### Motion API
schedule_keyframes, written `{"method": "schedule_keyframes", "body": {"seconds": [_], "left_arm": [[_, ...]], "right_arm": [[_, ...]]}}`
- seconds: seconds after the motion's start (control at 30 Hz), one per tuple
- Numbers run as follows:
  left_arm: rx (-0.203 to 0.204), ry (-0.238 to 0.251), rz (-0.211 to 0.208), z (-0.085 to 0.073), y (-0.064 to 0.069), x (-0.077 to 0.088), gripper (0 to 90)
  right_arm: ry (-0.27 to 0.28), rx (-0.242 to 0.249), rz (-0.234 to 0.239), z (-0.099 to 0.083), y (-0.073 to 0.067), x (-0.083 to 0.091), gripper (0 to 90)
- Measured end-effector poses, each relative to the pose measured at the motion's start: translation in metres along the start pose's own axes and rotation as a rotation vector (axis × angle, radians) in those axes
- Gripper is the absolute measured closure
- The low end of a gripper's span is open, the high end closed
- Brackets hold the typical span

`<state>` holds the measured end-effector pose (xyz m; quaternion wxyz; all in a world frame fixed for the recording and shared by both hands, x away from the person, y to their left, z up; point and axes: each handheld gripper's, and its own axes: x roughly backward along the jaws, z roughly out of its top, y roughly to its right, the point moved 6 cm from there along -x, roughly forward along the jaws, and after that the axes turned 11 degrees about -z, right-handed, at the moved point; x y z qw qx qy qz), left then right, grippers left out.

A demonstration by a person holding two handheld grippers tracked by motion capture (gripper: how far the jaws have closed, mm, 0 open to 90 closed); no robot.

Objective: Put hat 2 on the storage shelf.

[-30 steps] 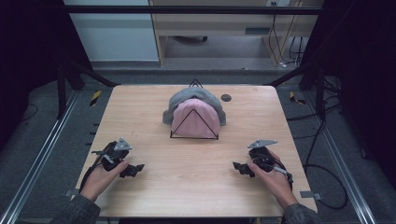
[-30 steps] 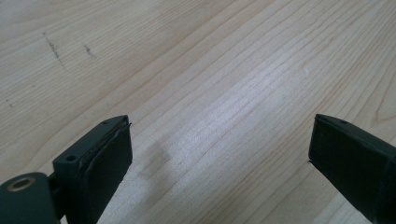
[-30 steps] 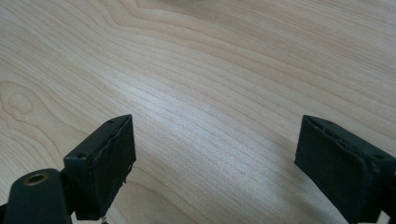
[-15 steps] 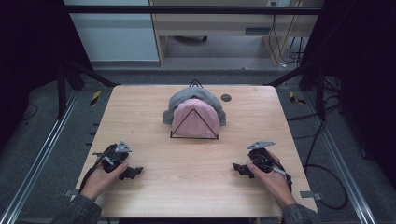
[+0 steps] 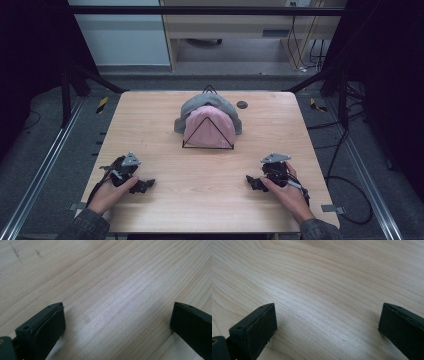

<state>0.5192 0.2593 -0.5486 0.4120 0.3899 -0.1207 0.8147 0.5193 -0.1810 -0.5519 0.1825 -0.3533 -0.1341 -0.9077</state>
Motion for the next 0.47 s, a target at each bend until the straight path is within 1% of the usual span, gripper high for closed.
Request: {"method": "schedule_keyframes", "body": {"seconds": [0.03,0.13,0.3,0.47], "left_arm": [[-0.013,0.018,-0.006,-0.0004,-0.0009,-0.0005,0.0],[-0.027,0.050,-0.011,-0.0015,-0.0019,-0.0011,0.0],[-0.028,0.050,-0.012,-0.0014,-0.0018,-0.0011,0.0],[-0.033,0.049,-0.018,-0.0008,-0.0020,-0.0016,0.0]], "right_arm": [[0.008,0.014,-0.014,-0.0009,-0.0015,-0.0008,0.7],[0.015,0.023,-0.009,-0.0010,-0.0022,-0.0014,0.6],[0.015,0.034,0.006,-0.0041,-0.0016,0.0021,1.0],[0.020,0.042,0.005,-0.0050,-0.0004,0.0024,1.0]]}}
